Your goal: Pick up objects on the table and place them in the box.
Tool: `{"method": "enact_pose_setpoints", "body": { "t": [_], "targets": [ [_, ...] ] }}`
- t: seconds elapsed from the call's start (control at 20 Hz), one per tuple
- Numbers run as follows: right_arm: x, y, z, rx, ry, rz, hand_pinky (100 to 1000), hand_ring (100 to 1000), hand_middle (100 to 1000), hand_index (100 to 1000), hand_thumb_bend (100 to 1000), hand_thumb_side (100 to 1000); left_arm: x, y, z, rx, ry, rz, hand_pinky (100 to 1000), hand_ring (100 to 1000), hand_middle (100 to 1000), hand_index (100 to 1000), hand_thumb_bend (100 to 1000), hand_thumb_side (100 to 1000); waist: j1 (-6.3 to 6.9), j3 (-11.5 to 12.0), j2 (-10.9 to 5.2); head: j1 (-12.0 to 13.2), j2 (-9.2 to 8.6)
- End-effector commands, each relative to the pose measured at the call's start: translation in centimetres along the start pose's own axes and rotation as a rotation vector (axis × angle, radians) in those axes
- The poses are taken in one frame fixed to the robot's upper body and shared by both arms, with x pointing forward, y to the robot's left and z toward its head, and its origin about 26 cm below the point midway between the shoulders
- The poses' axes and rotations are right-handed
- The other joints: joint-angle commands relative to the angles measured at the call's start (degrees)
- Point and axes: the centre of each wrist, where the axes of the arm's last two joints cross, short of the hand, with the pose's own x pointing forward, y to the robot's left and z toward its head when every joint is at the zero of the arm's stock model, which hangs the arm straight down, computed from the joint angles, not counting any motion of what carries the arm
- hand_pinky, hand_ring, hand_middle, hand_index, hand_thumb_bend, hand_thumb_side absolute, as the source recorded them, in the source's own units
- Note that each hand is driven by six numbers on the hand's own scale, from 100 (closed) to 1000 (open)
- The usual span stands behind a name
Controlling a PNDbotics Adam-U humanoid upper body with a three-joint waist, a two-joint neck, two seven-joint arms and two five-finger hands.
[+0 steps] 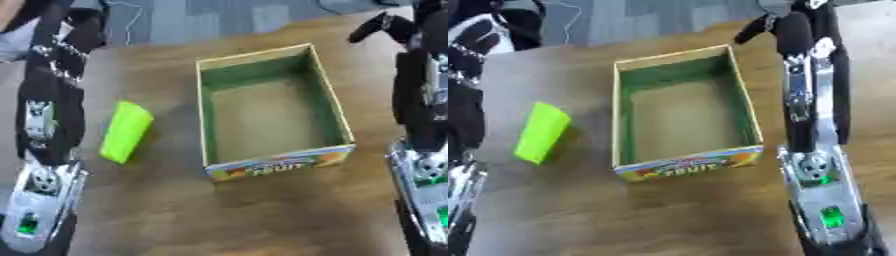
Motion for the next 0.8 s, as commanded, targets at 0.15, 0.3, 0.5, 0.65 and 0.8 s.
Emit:
{"method": "enact_pose_setpoints", "body": {
  "t": [0.15,0.3,0.5,0.65,0.8],
  "targets": [
    [0.2,-0.2,-0.5,0.000,-0.023,0.010,438,905,861,980,100,1000,0.7,2.6,-0.3,-0.193,0.002,-0.160,889,905,1000,1000,100,807,0.24,-0.2,-0.52,0.9,0.00],
    [0.2,-0.2,-0.3,0.004,-0.018,0.012,428,900,855,977,100,1000,1.0,4.6,-0.5,-0.353,0.006,-0.325,877,893,980,986,189,706,0.59,-0.4,-0.51,0.7,0.00],
    [0.1,-0.2,-0.2,0.006,-0.012,0.015,413,887,842,967,100,1000,1.5,6.9,-1.0,-0.655,0.043,-0.597,823,870,955,990,889,515,0.98,-0.4,-0.54,-0.4,0.00],
    [0.1,-0.2,-0.2,0.008,-0.012,0.015,404,878,831,964,102,1000,2.0,8.2,-1.8,-0.854,0.085,-0.765,929,932,984,1000,1000,414,1.12,-0.5,-0.45,-1.0,0.00],
    [0.1,-0.2,-0.2,0.009,-0.011,0.016,399,870,825,963,108,1000,2.7,9.6,-3.3,-0.993,0.106,-0.941,973,955,977,1000,1000,378,1.24,-0.7,-0.36,-1.3,0.00]
  ]
}}
